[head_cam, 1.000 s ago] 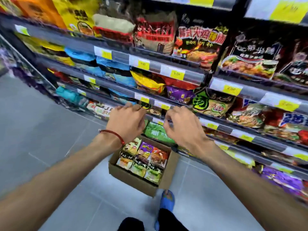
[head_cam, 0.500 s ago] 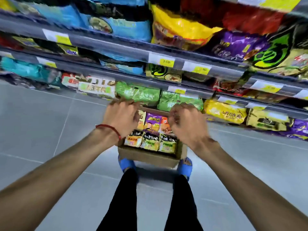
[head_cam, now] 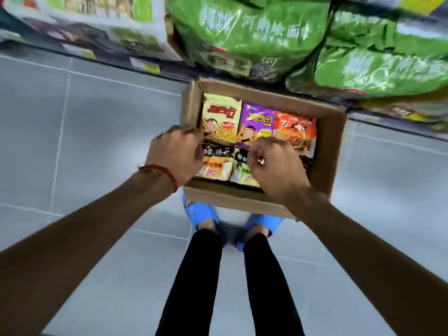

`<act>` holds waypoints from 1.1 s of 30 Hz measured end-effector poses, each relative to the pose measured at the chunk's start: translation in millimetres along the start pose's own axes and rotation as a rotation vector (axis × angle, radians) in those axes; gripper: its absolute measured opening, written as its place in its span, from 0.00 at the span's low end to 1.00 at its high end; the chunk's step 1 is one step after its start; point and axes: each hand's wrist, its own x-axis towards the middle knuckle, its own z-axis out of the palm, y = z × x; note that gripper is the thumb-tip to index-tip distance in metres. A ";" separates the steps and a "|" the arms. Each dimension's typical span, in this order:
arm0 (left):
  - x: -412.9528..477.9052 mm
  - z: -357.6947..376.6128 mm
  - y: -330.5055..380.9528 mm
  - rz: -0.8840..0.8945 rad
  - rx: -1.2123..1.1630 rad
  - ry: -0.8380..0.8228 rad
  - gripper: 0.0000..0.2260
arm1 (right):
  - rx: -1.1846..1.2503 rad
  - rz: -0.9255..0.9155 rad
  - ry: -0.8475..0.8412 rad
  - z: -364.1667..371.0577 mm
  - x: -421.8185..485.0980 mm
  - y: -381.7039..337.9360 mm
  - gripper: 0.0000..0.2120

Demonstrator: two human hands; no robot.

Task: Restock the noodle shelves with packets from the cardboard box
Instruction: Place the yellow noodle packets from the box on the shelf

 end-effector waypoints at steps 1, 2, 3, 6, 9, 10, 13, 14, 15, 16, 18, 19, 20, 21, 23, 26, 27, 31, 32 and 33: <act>6.7 21.2 -4.6 0.003 -0.007 0.004 0.06 | 0.011 0.006 0.000 19.9 12.2 8.9 0.08; 13.4 41.2 -8.7 0.010 -0.022 0.009 0.07 | 0.022 0.019 -0.001 37.8 24.3 16.6 0.08; 19.8 59.7 -12.3 0.022 -0.039 0.010 0.07 | 0.037 0.036 -0.004 56.7 37.3 25.7 0.09; 36.3 105.7 -22.4 0.054 -0.082 0.016 0.10 | 0.095 0.078 -0.028 107.9 79.2 52.2 0.14; 49.6 140.9 -36.0 0.084 -0.123 0.016 0.11 | 0.158 0.113 -0.053 152.3 123.7 77.4 0.18; 54.2 150.9 -41.1 0.096 -0.136 0.012 0.11 | 0.174 0.130 -0.066 163.4 137.1 83.2 0.19; 65.9 172.5 -53.1 0.160 -0.163 -0.002 0.12 | 0.288 0.203 -0.118 190.2 172.4 93.9 0.20; 69.8 176.9 -55.0 0.188 -0.166 -0.001 0.12 | 0.373 0.235 -0.131 196.2 180.8 93.8 0.20; 73.3 179.7 -55.8 0.208 -0.170 0.004 0.12 | 0.451 0.268 -0.126 202.4 188.8 94.6 0.21; 76.6 182.1 -55.9 0.217 -0.176 0.007 0.12 | 0.498 0.296 -0.100 206.1 194.4 93.8 0.21; 80.9 184.9 -55.0 0.222 -0.183 0.009 0.11 | 0.515 0.332 -0.016 211.5 202.4 91.8 0.19; 82.0 185.5 -54.9 0.228 -0.181 0.010 0.10 | 0.502 0.339 0.029 213.7 204.9 90.9 0.18; 82.7 186.1 -55.1 0.238 -0.177 0.007 0.10 | 0.481 0.339 0.070 213.9 205.7 89.1 0.16; 83.4 186.0 -55.9 0.249 -0.171 -0.001 0.10 | 0.453 0.334 0.106 215.0 207.4 88.8 0.16; 84.4 185.5 -58.5 0.262 -0.164 -0.020 0.10 | 0.450 0.337 0.133 217.5 209.1 87.0 0.18; 84.9 183.1 -59.5 0.262 -0.162 -0.059 0.10 | 0.586 0.397 0.065 216.9 210.1 79.3 0.21; 84.9 182.0 -59.0 0.259 -0.163 -0.071 0.10 | 0.629 0.413 0.048 215.9 209.9 77.7 0.22; 86.4 177.6 -55.1 0.236 -0.177 -0.108 0.12 | 0.663 0.388 0.033 199.5 196.6 76.1 0.17; 87.1 177.1 -52.8 0.206 -0.201 -0.120 0.13 | 0.643 0.378 0.047 192.9 189.7 77.9 0.15; 88.1 177.2 -49.6 0.157 -0.239 -0.138 0.14 | 0.632 0.374 0.070 186.3 182.0 81.7 0.14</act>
